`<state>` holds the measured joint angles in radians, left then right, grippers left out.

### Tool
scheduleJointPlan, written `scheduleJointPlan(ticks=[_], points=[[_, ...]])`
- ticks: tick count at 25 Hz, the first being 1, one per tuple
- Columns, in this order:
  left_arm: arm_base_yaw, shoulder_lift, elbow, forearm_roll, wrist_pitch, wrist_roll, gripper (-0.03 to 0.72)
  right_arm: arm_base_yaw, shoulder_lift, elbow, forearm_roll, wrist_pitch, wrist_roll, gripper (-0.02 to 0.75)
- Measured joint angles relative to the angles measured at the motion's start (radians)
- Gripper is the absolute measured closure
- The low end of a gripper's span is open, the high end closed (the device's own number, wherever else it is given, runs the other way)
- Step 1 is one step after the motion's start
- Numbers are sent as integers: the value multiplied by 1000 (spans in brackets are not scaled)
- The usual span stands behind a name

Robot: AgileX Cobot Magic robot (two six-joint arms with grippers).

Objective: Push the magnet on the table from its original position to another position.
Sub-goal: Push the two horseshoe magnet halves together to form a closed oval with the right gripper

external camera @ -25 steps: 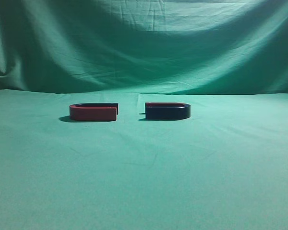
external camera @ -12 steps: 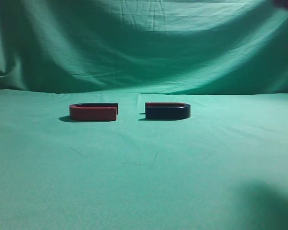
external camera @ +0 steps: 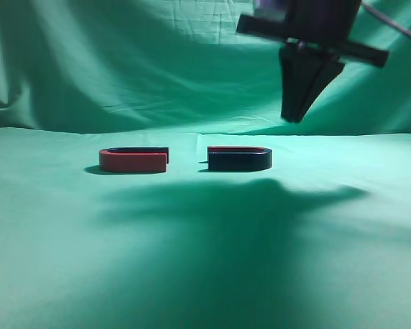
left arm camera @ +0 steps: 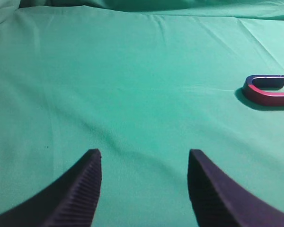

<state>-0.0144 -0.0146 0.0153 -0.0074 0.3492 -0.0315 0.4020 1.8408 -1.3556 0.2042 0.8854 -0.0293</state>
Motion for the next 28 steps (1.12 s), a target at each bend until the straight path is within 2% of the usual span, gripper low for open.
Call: scheduleJointPlan(ticks=[9, 16, 28], points=[[0, 0, 0, 0, 0, 0, 316, 0, 267, -252, -60, 58, 30, 738], [0, 0, 0, 0, 0, 0, 316, 2, 308, -285, -52, 41, 30, 738], [0, 0, 0, 0, 0, 0, 316, 70, 308, -298, -48, -21, 30, 738]])
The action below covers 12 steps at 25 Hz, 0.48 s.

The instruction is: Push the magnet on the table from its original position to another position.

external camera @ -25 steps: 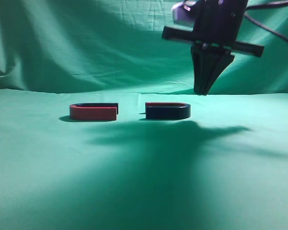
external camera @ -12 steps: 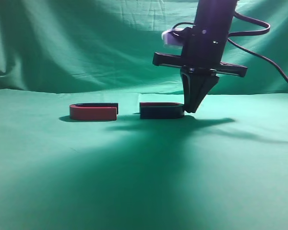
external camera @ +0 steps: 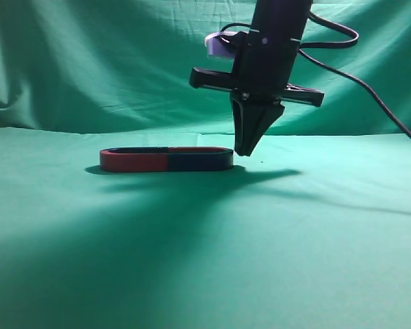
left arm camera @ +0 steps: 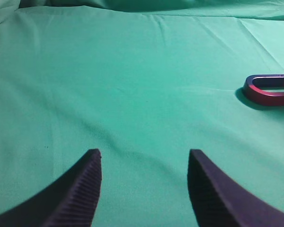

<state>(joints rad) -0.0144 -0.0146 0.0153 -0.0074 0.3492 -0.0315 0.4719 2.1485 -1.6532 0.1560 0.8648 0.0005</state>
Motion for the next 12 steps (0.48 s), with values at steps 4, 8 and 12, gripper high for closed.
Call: scheduleJointPlan(ticks=[4, 8, 12], points=[[0, 0, 0, 0, 0, 0, 316, 0, -2, -75, 0, 77, 5, 738], [0, 0, 0, 0, 0, 0, 316, 0, -47, -171, -17, 210, 28, 738], [0, 0, 0, 0, 0, 0, 316, 0, -152, -223, -43, 324, 48, 738]])
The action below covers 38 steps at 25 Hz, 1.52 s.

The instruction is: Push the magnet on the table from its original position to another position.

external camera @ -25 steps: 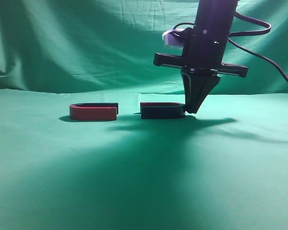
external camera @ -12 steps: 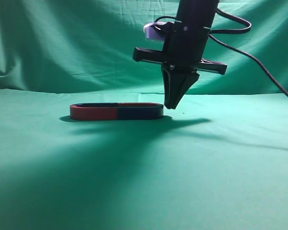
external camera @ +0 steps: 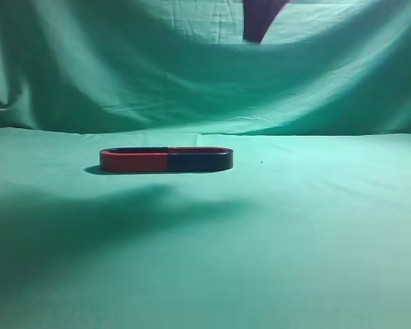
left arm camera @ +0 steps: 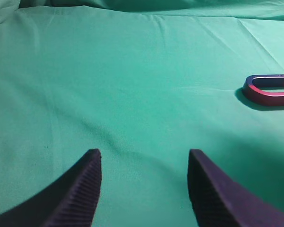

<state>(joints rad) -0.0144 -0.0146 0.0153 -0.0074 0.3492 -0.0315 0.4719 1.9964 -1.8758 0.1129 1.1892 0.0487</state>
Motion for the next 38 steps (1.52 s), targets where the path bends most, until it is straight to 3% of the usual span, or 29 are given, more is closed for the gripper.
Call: scheduleJointPlan(ticks=[6, 11, 17, 27, 34, 38], points=[[0, 0, 0, 0, 0, 0, 316, 0, -182, -4, -67, 58, 41, 738], [0, 0, 0, 0, 0, 0, 316, 0, -364, 90, -86, 60, 49, 738], [0, 0, 0, 0, 0, 0, 316, 0, -625, 356, -88, 39, 53, 738], [0, 0, 0, 0, 0, 0, 316, 0, -1093, 904, -88, -349, 53, 738], [0, 0, 0, 0, 0, 0, 316, 0, -1362, 1078, -67, -279, 53, 738], [0, 0, 0, 0, 0, 0, 316, 0, -1481, 1163, -86, -362, 36, 738]])
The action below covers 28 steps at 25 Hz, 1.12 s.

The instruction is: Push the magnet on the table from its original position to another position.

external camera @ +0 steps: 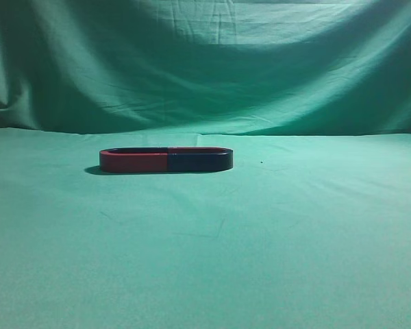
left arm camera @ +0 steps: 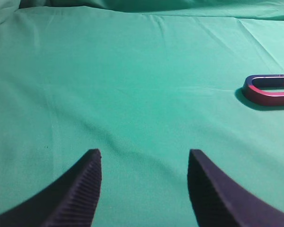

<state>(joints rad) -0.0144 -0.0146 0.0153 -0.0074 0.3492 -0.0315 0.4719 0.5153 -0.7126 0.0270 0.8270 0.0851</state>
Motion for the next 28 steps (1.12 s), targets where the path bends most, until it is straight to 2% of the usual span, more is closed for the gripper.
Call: scheduleJointPlan(ticks=[6, 13, 15, 19, 23, 28], points=[[0, 0, 0, 0, 0, 0, 316, -18, -201, 197, -74, -199, -10, 738], [0, 0, 0, 0, 0, 0, 316, -223, -465, 497, -80, -412, -10, 738], [0, 0, 0, 0, 0, 0, 316, -283, -508, 567, -80, -436, -10, 738], [0, 0, 0, 0, 0, 0, 316, -348, -522, 689, -76, -455, -10, 738], [0, 0, 0, 0, 0, 0, 316, -353, -524, 737, -68, -485, -6, 738], [0, 0, 0, 0, 0, 0, 316, -353, -528, 739, -50, -447, -4, 738]])
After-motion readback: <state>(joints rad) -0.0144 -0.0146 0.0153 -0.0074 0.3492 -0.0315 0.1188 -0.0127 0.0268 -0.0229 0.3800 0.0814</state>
